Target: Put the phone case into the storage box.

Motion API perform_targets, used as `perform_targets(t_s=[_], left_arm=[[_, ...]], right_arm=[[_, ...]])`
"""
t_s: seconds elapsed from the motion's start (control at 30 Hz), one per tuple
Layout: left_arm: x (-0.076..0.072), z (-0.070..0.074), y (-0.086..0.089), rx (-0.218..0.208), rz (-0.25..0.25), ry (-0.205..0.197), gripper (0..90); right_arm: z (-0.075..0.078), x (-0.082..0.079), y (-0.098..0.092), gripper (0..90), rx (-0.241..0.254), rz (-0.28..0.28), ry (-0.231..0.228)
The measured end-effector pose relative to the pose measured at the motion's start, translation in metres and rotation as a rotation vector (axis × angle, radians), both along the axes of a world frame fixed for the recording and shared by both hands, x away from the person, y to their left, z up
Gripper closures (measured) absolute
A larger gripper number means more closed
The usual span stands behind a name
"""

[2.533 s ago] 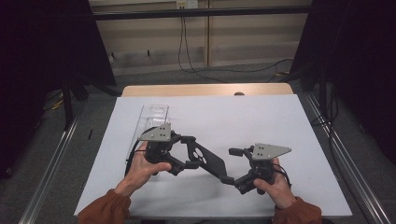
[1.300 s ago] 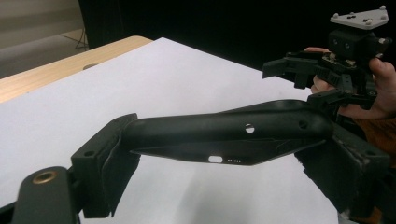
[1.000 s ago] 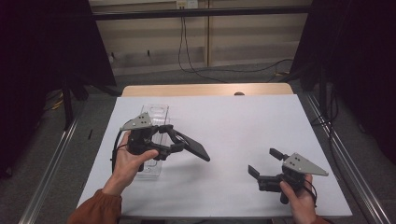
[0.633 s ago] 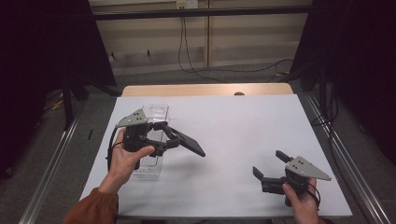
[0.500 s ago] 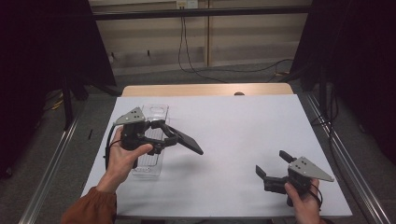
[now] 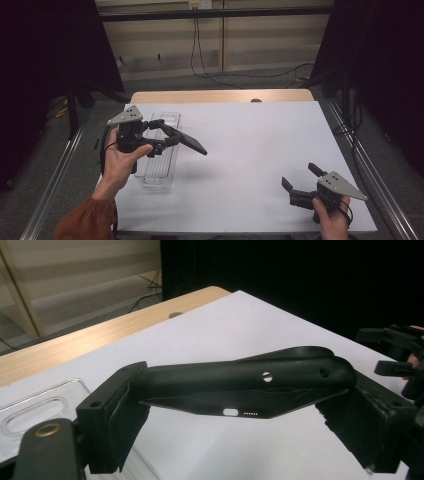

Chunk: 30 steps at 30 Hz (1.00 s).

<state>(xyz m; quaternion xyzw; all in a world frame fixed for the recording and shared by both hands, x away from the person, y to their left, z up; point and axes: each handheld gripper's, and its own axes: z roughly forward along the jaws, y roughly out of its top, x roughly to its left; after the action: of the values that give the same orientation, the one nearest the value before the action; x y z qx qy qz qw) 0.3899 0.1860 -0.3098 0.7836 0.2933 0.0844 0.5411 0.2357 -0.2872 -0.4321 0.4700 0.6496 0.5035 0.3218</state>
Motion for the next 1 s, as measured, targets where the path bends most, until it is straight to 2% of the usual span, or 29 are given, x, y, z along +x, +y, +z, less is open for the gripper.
perform_targets(t_s=[0.2,0.43,0.63,1.0], left_arm=[[0.006,0.009,0.006,0.006,0.027,-0.008,15.0],[0.011,0.02,0.014,0.025,0.068,-0.02,15.1],[0.016,0.026,0.025,0.022,0.102,-0.022,15.0],[0.027,0.038,0.045,0.045,0.187,-0.024,15.0]], right_arm=[[-0.002,0.0,0.0,0.0,-0.004,0.0,0.014],[-0.003,0.0,0.0,0.0,-0.014,-0.001,0.009],[-0.004,0.0,0.0,0.0,-0.024,0.009,0.006],[-0.004,0.001,0.0,0.0,-0.022,0.015,0.005]])
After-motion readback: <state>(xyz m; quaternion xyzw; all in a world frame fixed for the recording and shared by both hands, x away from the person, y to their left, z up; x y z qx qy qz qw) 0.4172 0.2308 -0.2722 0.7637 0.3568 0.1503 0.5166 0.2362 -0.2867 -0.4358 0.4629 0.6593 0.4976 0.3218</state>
